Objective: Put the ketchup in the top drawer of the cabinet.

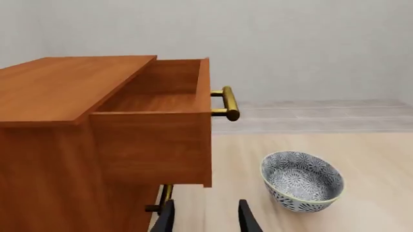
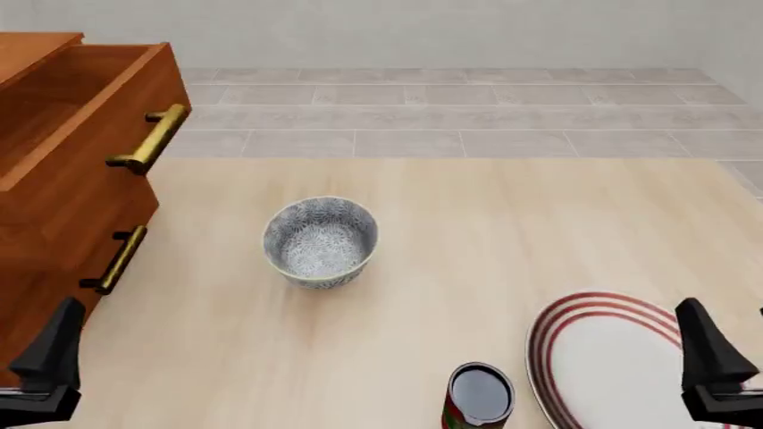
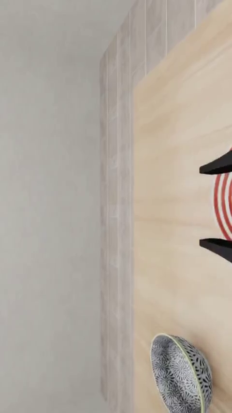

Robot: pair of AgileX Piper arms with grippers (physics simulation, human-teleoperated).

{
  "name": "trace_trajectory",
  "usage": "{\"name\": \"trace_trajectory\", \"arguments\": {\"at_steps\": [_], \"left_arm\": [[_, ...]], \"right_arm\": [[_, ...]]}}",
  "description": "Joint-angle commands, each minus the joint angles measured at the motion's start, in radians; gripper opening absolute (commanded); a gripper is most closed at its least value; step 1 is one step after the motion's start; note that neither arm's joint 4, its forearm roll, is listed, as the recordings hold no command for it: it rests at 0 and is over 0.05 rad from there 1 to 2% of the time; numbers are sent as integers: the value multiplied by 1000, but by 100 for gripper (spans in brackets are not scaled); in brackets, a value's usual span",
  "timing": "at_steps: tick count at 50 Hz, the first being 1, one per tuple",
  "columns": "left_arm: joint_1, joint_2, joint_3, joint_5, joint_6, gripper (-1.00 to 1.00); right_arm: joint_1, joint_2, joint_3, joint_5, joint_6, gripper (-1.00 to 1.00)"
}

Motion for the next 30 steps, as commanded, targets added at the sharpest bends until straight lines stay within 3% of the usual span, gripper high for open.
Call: {"name": "trace_trajectory", "arguments": {"at_steps": [1,4,8,12,17,19,21,30], "left_arm": [[2,0,-13,-13,49,100],[-15,0,-31,-2,56,100],[-85,2,-62,82,10,100],[-155,0,-81,117,56,100],[-285,0,-167,232,15,100],[-339,5,-197,291,-64,100],[-371,4,-214,311,-35,100],[-479,82,-309,352,-37,100]], "right_arm": [[-2,2,-9,-9,14,100],[-6,3,-12,-12,20,100],[-11,4,-7,-25,19,100],[-14,2,-12,-24,23,100],[-12,3,-5,-29,24,100],[-11,2,-4,-30,23,100],[-10,1,-2,-30,23,100],[-7,-1,1,-28,26,100]]}}
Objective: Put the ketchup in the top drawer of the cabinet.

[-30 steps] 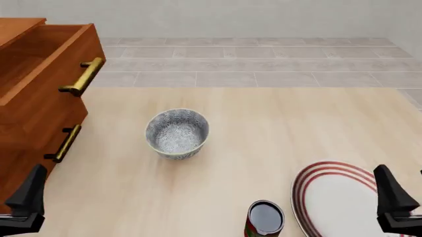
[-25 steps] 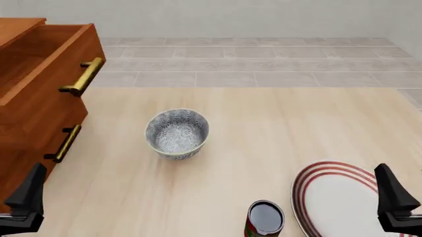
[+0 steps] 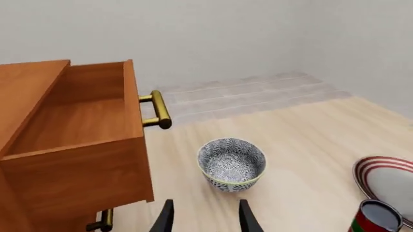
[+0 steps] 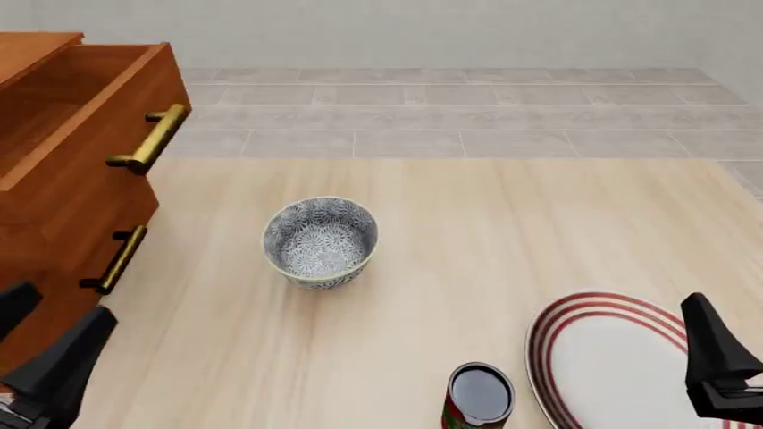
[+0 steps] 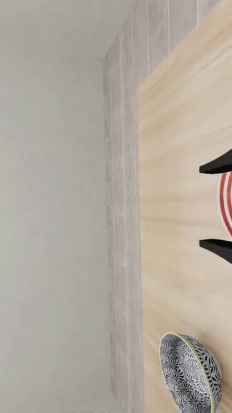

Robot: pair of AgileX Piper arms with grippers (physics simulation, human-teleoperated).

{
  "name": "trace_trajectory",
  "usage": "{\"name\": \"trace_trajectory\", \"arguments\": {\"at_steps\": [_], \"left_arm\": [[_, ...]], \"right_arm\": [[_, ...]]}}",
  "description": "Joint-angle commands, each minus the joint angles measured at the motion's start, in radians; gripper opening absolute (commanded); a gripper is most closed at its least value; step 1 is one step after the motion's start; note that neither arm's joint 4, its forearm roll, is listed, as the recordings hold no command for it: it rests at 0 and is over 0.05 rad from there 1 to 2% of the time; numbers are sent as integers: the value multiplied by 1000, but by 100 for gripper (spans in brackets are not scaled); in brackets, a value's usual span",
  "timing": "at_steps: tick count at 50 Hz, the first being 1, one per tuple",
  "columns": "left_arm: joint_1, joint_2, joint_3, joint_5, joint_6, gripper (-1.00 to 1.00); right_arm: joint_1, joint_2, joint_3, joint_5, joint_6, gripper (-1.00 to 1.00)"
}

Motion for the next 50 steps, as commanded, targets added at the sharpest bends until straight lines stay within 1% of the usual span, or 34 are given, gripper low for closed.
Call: {"name": "trace_trajectory", "arguments": {"at_steps": [1,2,3,5,6,7,8,11,12,14,17,19,21,25,32,34,36,39,40,42,50], "left_arm": [[-175,94,-122,83,-22,100],[-175,95,-122,82,-22,100],[-205,120,-133,72,-6,100],[-221,139,-136,64,-1,100],[-245,169,-138,53,-15,100],[-268,193,-141,45,-12,100],[-280,206,-140,34,8,100],[-315,261,-141,-2,24,100],[-322,276,-144,-12,14,100],[-329,302,-147,-31,19,100],[-345,361,-142,-84,21,100],[-352,408,-135,-123,7,100],[-353,421,-132,-137,12,100],[-370,506,-104,-227,32,100],[-403,566,-95,-277,27,100],[-419,586,-86,-300,23,100],[-435,615,-70,-336,35,100],[-472,684,-50,-395,35,100],[-472,685,-50,-396,35,100],[-487,719,-36,-432,43,100],[-516,798,-26,-498,-4,100]], "right_arm": [[1,-2,3,-1,3,100],[1,-2,3,-1,3,100],[-1,-2,4,0,5,100],[-1,-2,4,0,6,100],[-1,-2,4,1,6,100],[0,-2,4,1,5,100],[1,-2,4,2,4,100],[4,-2,4,5,1,100],[5,-1,3,6,1,100],[5,-1,3,6,1,100],[3,-2,3,5,1,100],[1,-2,3,-1,2,100],[3,-2,3,-4,-2,100],[7,-2,3,-3,-3,100],[-4,-2,4,0,-7,100],[-4,-2,4,0,-5,100],[-4,-2,4,-1,-4,100],[-4,-2,4,-2,-4,100],[-4,-2,4,-2,-4,100],[-1,-2,4,-2,-5,100],[7,-2,4,-9,-9,100]]}}
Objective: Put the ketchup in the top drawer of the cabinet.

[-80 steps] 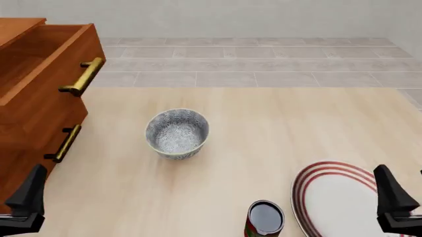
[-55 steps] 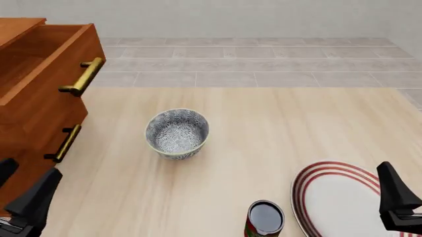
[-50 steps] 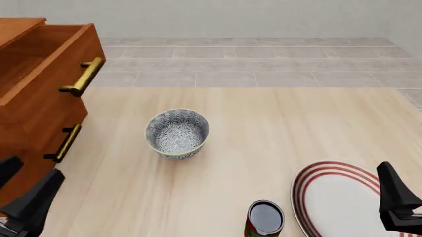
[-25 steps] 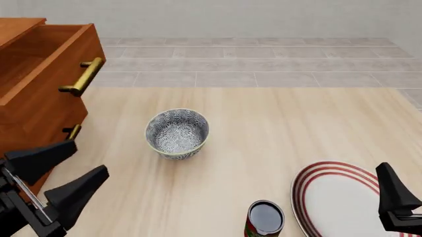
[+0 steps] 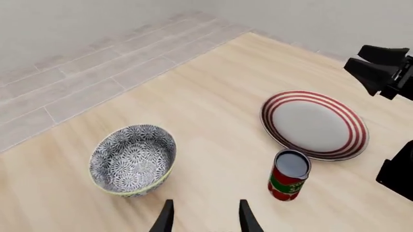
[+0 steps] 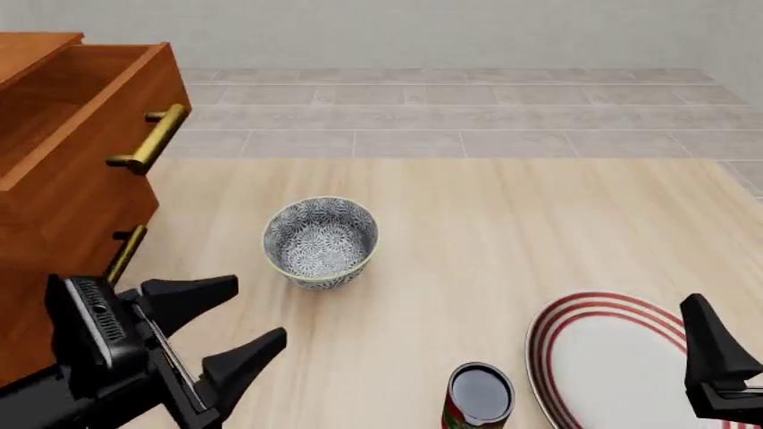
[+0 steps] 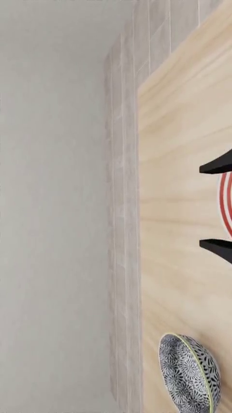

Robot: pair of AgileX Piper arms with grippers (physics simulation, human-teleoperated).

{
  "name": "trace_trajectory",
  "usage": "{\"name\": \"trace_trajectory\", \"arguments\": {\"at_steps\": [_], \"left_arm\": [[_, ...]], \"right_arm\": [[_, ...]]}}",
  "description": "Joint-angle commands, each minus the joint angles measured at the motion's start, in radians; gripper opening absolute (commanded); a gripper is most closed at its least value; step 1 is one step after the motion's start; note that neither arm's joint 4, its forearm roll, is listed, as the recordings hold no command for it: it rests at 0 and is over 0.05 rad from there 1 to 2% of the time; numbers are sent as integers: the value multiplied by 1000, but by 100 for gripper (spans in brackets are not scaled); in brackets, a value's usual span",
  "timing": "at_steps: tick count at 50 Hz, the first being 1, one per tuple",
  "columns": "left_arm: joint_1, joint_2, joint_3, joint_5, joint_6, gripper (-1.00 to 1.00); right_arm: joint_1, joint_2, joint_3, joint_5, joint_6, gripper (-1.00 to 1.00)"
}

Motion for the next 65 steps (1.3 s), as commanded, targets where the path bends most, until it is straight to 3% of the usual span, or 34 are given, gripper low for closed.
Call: {"name": "trace_trajectory", "arguments": {"at_steps": [1,3,15,25,41,44,46,52,57,59,65], "left_arm": [[-57,137,34,-127,-31,100],[-69,186,55,-186,-24,100],[-175,343,29,-275,7,100],[-212,470,6,-352,17,100],[-271,604,-45,-403,34,100],[-290,631,-63,-399,27,100],[-300,650,-71,-405,26,100],[-341,723,-108,-410,32,100],[-356,753,-130,-403,17,100],[-385,763,-144,-393,-29,100],[-388,808,-168,-395,-21,100]], "right_arm": [[5,0,0,-6,-5,100],[7,0,0,-3,-11,100],[13,0,0,0,-15,100],[12,0,0,0,-16,100],[14,0,0,-2,-17,100],[16,0,0,-6,-44,100],[18,0,0,-6,-21,100],[19,0,0,-2,-29,100],[17,0,0,-6,-29,100],[17,0,0,-7,-29,100],[14,0,0,-9,-27,100]]}}
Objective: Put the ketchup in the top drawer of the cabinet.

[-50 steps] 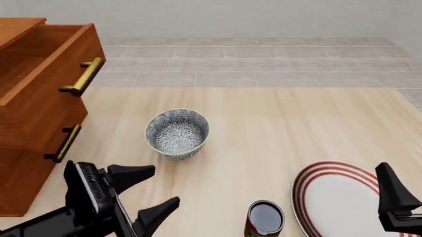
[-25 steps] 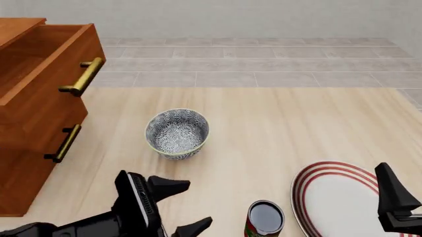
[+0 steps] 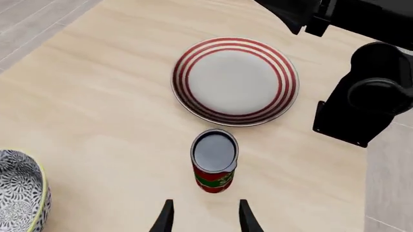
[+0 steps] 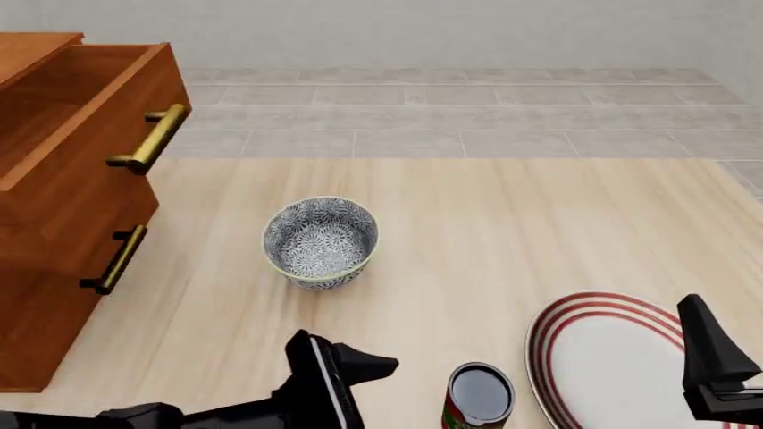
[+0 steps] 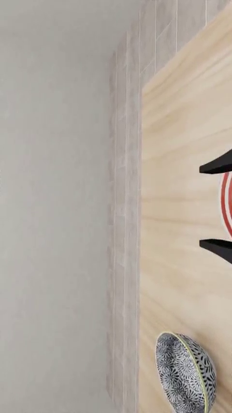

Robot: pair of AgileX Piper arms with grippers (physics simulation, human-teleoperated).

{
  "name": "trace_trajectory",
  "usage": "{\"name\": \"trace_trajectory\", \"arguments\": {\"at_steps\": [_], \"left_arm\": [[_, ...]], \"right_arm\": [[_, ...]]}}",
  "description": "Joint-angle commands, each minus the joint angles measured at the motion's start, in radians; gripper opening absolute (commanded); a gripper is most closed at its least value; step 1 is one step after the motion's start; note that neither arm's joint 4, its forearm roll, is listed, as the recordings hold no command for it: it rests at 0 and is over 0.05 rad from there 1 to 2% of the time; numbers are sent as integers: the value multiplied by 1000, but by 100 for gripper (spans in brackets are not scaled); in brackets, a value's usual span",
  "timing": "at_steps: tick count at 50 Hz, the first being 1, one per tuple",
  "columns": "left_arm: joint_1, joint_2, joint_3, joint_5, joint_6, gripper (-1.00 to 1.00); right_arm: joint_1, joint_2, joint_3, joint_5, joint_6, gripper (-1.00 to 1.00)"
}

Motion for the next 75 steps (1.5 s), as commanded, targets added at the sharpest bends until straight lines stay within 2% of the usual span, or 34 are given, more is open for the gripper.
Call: {"name": "trace_trajectory", "arguments": {"at_steps": [1,11,14,19,24,26,41,50,64,75], "left_arm": [[-39,84,-50,1,-22,100],[-49,153,-84,-14,-20,100],[-7,178,-92,-16,-21,100],[3,202,-97,-29,-18,100],[-17,237,-109,-40,-14,100],[-24,265,-121,-46,23,100],[-54,321,-161,-53,25,100],[-23,311,-184,-31,47,100],[-21,348,-199,-48,58,100],[-29,345,-238,-8,59,100]], "right_arm": [[-2,0,0,-3,0,100],[-9,0,0,-10,-5,100],[-10,0,0,-14,-8,100],[-11,0,0,-23,-6,100],[-10,0,0,-26,-7,100],[-9,0,0,-23,-10,100],[-14,0,0,-24,-10,100],[-14,0,0,-24,-10,100],[-14,0,0,-24,-10,100],[-14,0,0,-24,-10,100]]}}
